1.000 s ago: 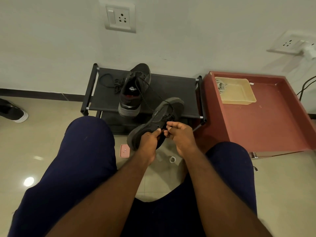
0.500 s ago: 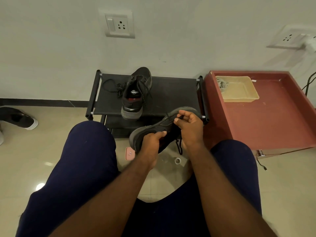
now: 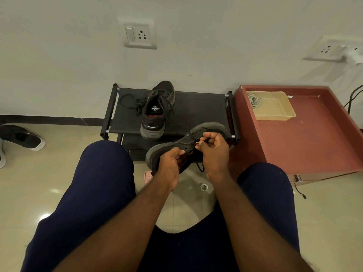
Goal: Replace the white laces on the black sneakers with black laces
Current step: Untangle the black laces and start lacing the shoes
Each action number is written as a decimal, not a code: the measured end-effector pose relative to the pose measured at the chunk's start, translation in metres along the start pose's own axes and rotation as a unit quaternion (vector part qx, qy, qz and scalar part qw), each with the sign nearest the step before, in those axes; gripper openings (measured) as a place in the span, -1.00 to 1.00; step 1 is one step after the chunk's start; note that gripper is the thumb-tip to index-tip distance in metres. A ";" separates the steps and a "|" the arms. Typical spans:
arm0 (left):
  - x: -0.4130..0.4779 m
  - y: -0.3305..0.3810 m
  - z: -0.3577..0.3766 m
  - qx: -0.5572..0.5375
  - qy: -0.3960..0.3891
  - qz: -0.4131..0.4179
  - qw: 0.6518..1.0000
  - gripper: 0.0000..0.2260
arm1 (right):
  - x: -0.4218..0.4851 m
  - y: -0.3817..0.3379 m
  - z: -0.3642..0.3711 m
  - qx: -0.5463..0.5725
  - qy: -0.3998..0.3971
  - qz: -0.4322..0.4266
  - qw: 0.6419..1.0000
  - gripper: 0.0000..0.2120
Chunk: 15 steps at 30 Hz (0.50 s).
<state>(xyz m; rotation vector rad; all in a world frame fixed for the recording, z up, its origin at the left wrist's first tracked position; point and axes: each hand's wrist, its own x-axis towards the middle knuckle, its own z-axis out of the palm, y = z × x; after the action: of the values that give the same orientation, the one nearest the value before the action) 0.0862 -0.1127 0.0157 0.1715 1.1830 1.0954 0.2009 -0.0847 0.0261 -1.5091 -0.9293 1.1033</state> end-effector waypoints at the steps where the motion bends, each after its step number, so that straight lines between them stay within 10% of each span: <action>1: 0.001 -0.002 0.000 0.010 0.004 -0.001 1.000 -0.68 | 0.001 0.001 0.000 -0.013 -0.002 0.002 1.000 -0.74; 15: 0.002 -0.003 0.001 0.083 0.025 0.010 0.996 -0.71 | 0.018 0.011 0.003 -0.104 0.020 0.016 0.994 -0.62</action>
<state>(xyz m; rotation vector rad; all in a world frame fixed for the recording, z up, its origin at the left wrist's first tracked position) 0.0883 -0.1123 0.0127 0.2863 1.3205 1.0236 0.2035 -0.0694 0.0115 -1.7150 -1.0198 1.0196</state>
